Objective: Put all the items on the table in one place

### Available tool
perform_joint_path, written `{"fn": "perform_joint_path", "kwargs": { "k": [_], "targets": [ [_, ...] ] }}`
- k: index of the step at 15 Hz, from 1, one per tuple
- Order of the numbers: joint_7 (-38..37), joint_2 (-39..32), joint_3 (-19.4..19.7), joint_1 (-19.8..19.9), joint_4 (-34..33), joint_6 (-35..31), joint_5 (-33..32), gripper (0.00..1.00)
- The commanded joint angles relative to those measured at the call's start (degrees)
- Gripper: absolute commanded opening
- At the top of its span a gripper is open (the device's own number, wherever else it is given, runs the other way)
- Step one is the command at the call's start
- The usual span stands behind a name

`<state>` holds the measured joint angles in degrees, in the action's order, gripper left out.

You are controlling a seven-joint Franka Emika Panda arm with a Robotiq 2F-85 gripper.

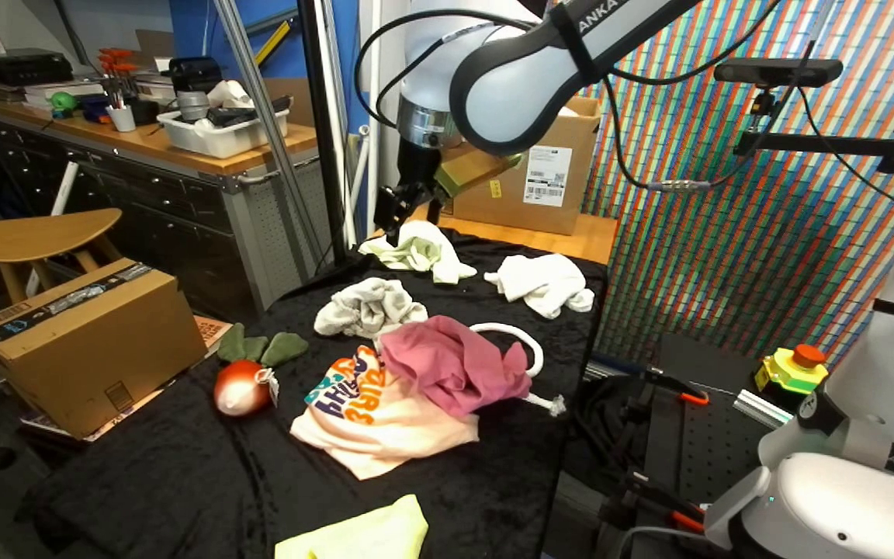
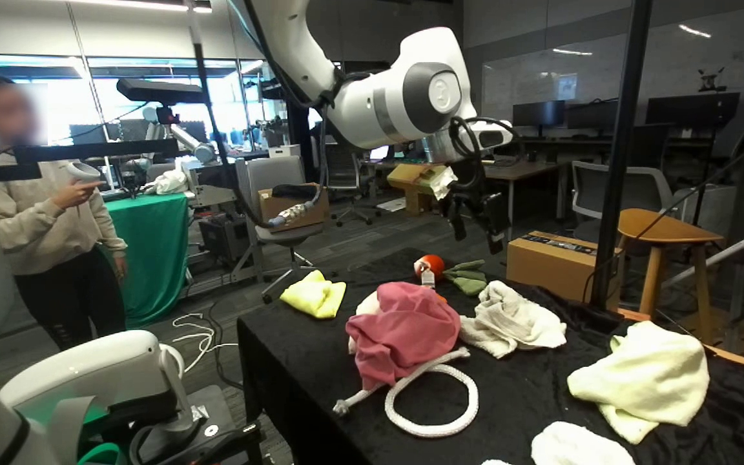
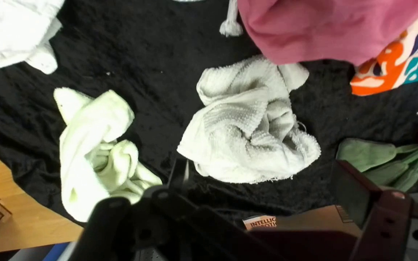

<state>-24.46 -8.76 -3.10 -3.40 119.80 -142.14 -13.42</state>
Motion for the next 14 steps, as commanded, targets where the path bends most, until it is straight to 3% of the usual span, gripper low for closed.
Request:
{"fn": "perform_joint_path", "kwargs": {
  "k": [1,4,9,14],
  "targets": [
    [0.2,-10.56,1.47,-1.46,-13.8,1.73,1.12,1.0],
    [0.18,-17.89,2.75,-2.7,-23.08,2.72,2.19,1.0],
    [1.65,-27.31,4.21,-3.62,-36.63,10.64,4.36,1.0],
    [9.41,-33.04,2.44,-1.07,-43.82,19.67,10.48,1.0]
  ]
}}
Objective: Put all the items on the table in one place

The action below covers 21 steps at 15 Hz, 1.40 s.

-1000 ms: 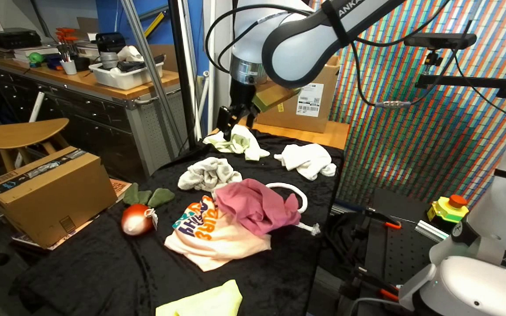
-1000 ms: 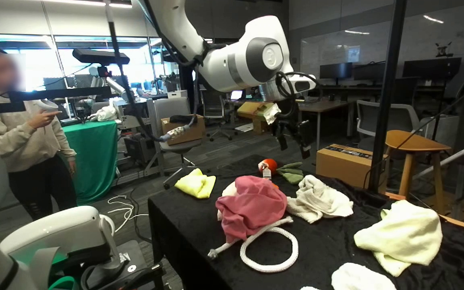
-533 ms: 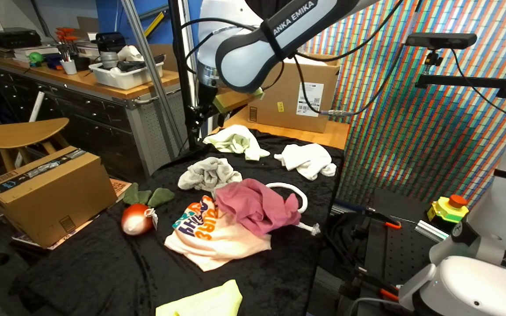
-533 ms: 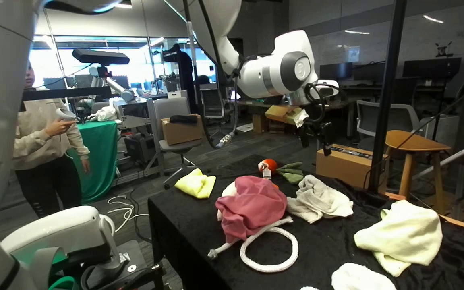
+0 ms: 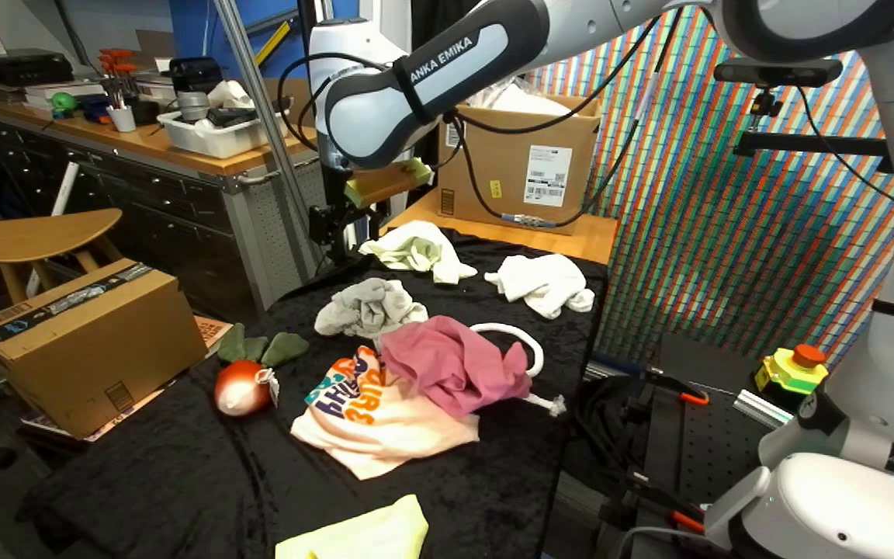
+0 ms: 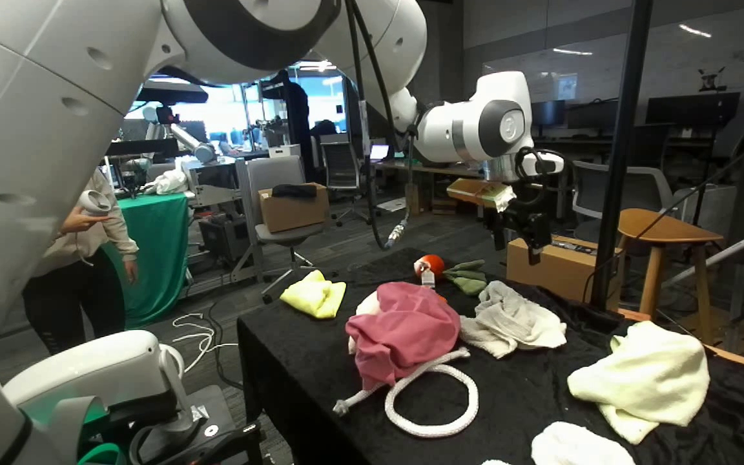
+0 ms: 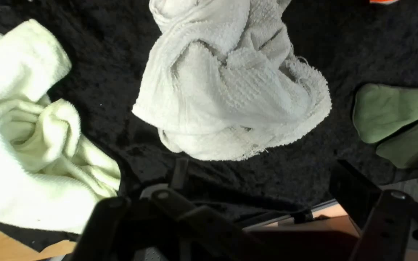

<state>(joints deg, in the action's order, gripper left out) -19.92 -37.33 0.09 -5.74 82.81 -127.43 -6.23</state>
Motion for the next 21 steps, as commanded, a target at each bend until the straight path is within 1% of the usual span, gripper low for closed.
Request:
{"fn": "perform_joint_path", "kwargs": {
  "k": [1,7,11,13,16,18,21],
  "targets": [
    [6.58,-5.44,-0.96,1.7,-7.71,5.87,4.14,1.0],
    [12.93,-12.69,-1.18,3.72,-12.98,6.68,5.99,1.0],
    [14.17,-16.81,-0.88,4.38,-16.51,7.33,6.38,1.0],
    [14.4,-17.78,-0.74,4.5,-17.63,7.9,6.17,1.0],
    [14.05,-17.24,-0.2,4.1,-18.18,9.4,5.44,1.0],
    [13.79,-16.0,-0.25,4.04,-18.69,12.73,5.61,1.0],
    [15.51,-14.71,-1.43,4.32,-20.31,20.52,6.41,1.0]
  ]
}}
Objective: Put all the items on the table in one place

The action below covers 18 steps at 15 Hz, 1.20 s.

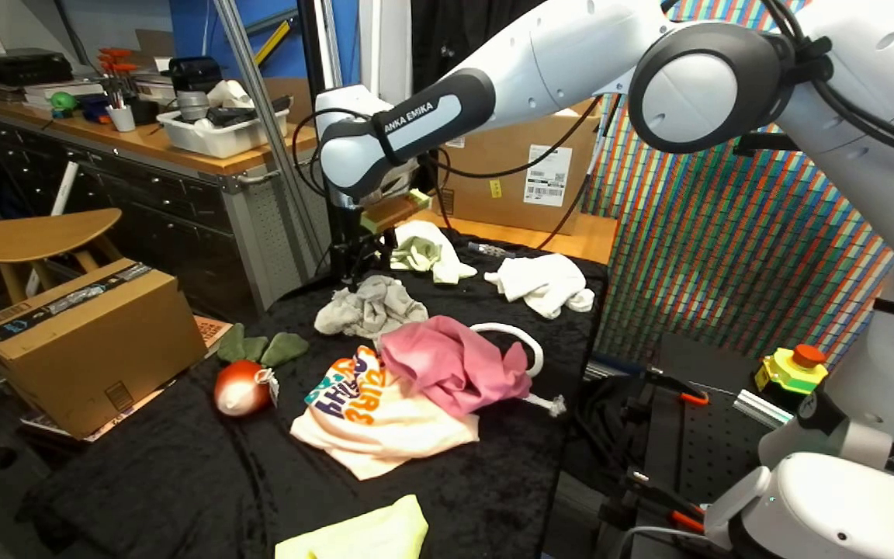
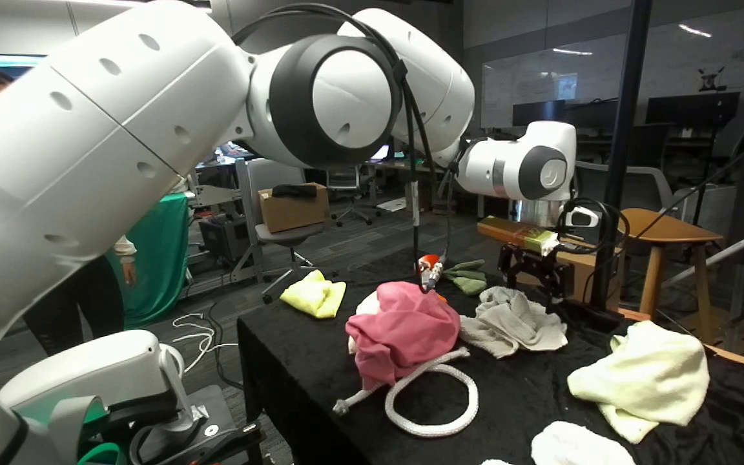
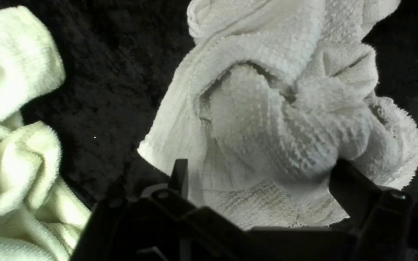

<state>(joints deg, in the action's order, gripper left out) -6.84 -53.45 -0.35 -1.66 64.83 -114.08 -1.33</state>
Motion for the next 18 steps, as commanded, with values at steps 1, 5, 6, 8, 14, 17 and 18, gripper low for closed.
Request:
{"fn": "perform_joint_path", "kwargs": {
  "k": [1,5,6,8,14,17,18],
  "targets": [
    [3.2,1.23,-1.53,0.36,-3.15,9.41,1.89,1.0],
    [4.52,0.01,-2.98,0.65,-6.27,15.62,3.87,1.0],
    [4.46,-0.29,-3.08,0.62,-6.69,16.32,4.37,1.0],
    [4.85,-0.77,-3.32,0.79,-7.1,16.19,5.39,1.0],
    [3.78,-2.91,-2.53,0.45,-7.65,13.03,5.98,1.0],
    [3.53,-3.58,-2.37,0.52,-7.79,13.15,5.98,1.0],
    [3.35,-3.62,-2.29,0.49,-7.82,13.28,5.92,1.0]
  ]
}}
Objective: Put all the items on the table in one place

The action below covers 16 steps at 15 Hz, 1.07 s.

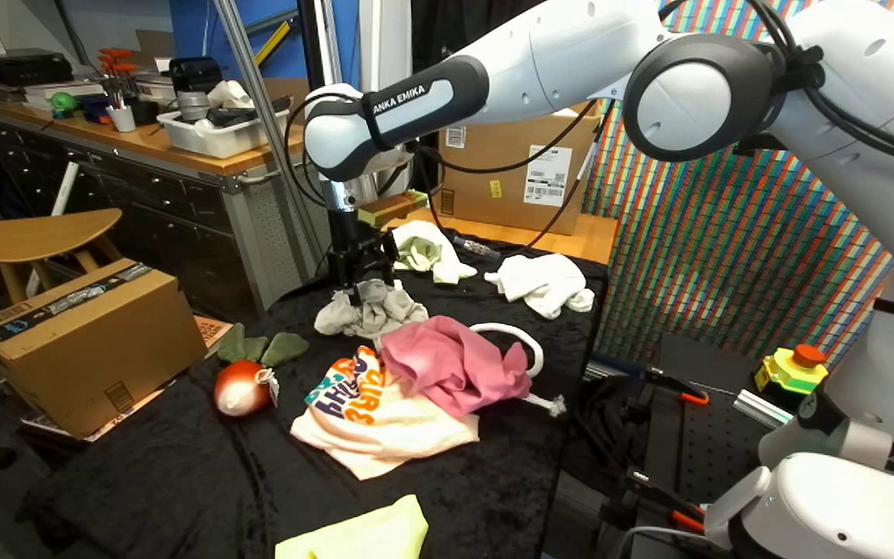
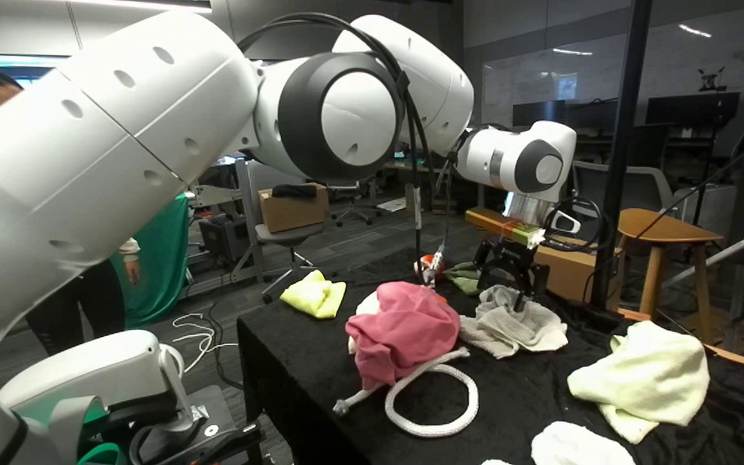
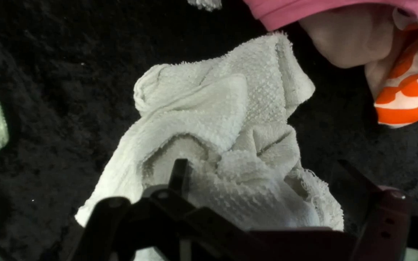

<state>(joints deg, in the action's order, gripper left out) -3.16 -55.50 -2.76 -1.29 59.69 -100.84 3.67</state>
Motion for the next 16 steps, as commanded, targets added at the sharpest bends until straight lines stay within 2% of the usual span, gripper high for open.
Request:
{"fn": "perform_joint_path", "kwargs": {
  "k": [1,2,3,4,11,12,15,16],
  "targets": [
    [-0.43,-1.51,0.28,0.03,-2.59,-0.04,0.71,0.99],
    [-0.39,-1.68,0.34,-0.01,-2.74,-0.16,0.62,0.93],
    [-0.59,-1.66,0.51,-0.13,-2.73,-0.36,0.46,0.74],
    [-0.65,-1.52,0.58,-0.14,-2.65,-0.57,0.43,0.7],
    [-0.41,-0.76,1.16,0.01,-2.74,-0.6,0.09,0.15],
    [-0.11,-0.49,1.11,0.11,-2.62,-0.68,0.14,0.1],
    [0.71,1.37,1.11,0.31,-1.27,-1.34,0.07,0.05],
    [1.23,2.45,1.05,0.44,-0.46,-1.47,0.05,0.09]
  ]
}}
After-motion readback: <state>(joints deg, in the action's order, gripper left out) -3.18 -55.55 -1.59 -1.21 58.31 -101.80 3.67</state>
